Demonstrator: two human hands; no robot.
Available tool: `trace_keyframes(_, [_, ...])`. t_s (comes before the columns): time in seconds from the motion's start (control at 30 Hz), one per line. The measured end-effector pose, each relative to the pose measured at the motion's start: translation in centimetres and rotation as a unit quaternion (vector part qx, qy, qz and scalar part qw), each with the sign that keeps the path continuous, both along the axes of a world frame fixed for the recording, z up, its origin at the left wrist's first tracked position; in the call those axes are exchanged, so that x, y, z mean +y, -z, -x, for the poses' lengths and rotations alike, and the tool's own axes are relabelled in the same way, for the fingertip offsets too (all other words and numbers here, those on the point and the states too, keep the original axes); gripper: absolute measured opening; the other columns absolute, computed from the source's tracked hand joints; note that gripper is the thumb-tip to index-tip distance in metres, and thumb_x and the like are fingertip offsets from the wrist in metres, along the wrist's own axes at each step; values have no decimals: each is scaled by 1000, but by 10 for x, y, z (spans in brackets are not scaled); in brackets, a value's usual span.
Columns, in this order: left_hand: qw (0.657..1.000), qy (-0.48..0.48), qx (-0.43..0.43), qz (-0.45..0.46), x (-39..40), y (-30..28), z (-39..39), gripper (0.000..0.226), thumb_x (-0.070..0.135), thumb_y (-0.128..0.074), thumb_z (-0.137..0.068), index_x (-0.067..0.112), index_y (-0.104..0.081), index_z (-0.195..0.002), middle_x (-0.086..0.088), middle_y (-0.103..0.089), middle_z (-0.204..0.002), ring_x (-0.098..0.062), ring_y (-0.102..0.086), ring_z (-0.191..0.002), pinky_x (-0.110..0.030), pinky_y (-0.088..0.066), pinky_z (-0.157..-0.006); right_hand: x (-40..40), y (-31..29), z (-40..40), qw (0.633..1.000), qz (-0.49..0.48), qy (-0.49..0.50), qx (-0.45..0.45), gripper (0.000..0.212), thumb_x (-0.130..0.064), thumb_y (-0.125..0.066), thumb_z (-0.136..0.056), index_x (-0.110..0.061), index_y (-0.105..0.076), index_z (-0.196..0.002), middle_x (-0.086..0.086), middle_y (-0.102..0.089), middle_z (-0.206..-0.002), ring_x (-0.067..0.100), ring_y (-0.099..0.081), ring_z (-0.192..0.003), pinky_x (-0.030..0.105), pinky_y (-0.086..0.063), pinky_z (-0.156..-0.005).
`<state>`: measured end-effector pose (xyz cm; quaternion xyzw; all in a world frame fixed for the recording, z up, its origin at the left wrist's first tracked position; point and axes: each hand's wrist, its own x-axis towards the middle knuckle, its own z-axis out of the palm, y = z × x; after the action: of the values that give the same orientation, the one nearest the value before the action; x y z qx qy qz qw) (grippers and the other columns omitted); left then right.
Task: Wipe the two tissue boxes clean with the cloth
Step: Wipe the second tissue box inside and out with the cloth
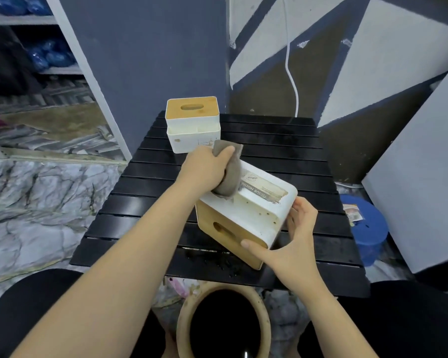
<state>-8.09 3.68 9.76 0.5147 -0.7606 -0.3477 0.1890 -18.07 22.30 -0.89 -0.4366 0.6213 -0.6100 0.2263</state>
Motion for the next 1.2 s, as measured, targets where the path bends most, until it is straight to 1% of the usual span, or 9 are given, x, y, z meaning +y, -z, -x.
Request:
trace_keyframes(0.17, [996, -79, 24, 26, -25, -12, -24, 44, 47, -55, -99, 9, -60, -80, -5, -58, -78, -30, -60, -88, -33, -36, -63, 1, 1, 2, 1000, 0, -9, -6, 112, -11, -100, -61, -36, -26, -140, -33, -39, -142, -7, -41, -138, 9, -39, -106])
trace_keyframes(0.27, [968, -141, 52, 201, -20, -32, -31, 47, 48, -50, -102, 11, -49, -73, -5, -54, -75, -30, -52, -82, -34, -33, -69, 1, 1, 2, 1000, -1, -9, -6, 113, -12, -100, -61, -34, -26, -142, -29, -39, -145, -5, -42, -138, 9, -40, -106])
trace_keyframes(0.33, [937, -118, 52, 325, 1, -43, -27, 35, 49, -44, -104, 18, -56, -93, -3, -61, -89, -27, -50, -85, -35, -35, -73, 0, 1, 2, 1000, 1, -8, -9, 113, -12, -100, -61, -34, -26, -142, -33, -39, -142, -7, -41, -138, 7, -39, -104])
trace_keyframes(0.43, [954, 86, -48, 285, 44, -25, -12, 52, 66, -37, -94, 38, -51, -136, 6, -62, -124, -23, -55, -113, -41, -47, -91, 1, 0, 1, 1000, 4, -7, -18, 112, -15, -100, -61, -35, -25, -141, -34, -38, -141, -6, -41, -138, 6, -39, -102])
trace_keyframes(0.57, [948, 156, -163, 224, 76, 4, -1, 87, 86, -22, -84, 37, -36, -155, -1, -27, -167, -26, -19, -154, -47, -9, -127, 2, -3, 1, 1000, 3, -13, -25, 109, -30, -99, -62, -35, -25, -143, -30, -39, -143, -3, -43, -138, 11, -42, -103])
trace_keyframes(0.67, [974, 155, -101, 128, 63, -15, -1, 79, 83, -29, -89, 39, -37, -154, 1, -25, -167, -19, -12, -156, -45, -10, -127, 3, -2, 2, 1000, -3, -13, -18, 109, -18, -99, -64, -38, -25, -140, -31, -39, -142, -3, -42, -139, 12, -42, -104])
trace_keyframes(0.83, [929, 131, -226, 264, 68, 7, 18, 90, 78, -9, -90, 23, -37, -156, -14, -31, -164, -31, -26, -152, -48, -14, -125, 2, -3, 1, 999, -7, -11, -33, 112, -32, -100, -62, -33, -23, -144, -27, -37, -145, -1, -41, -140, 15, -44, -105])
trace_keyframes(1.07, [906, 143, -103, 384, 82, 27, 28, 65, 56, -31, -99, 13, -68, -131, -9, -67, -135, -30, -59, -130, -46, -42, -111, 0, -9, -2, 999, -3, -7, -32, 109, -42, -91, -59, -29, -23, -142, -34, -41, -138, 0, -44, -137, 13, -44, -103])
trace_keyframes(1.2, [878, 195, 3, 436, 77, 28, 21, 51, 48, -46, -97, 10, -76, -117, -4, -76, -117, -24, -68, -114, -36, -45, -103, 1, -11, 0, 1000, -13, -23, -13, 108, -24, -100, -62, -22, -26, -141, -42, -48, -126, -9, -52, -125, 8, -46, -94])
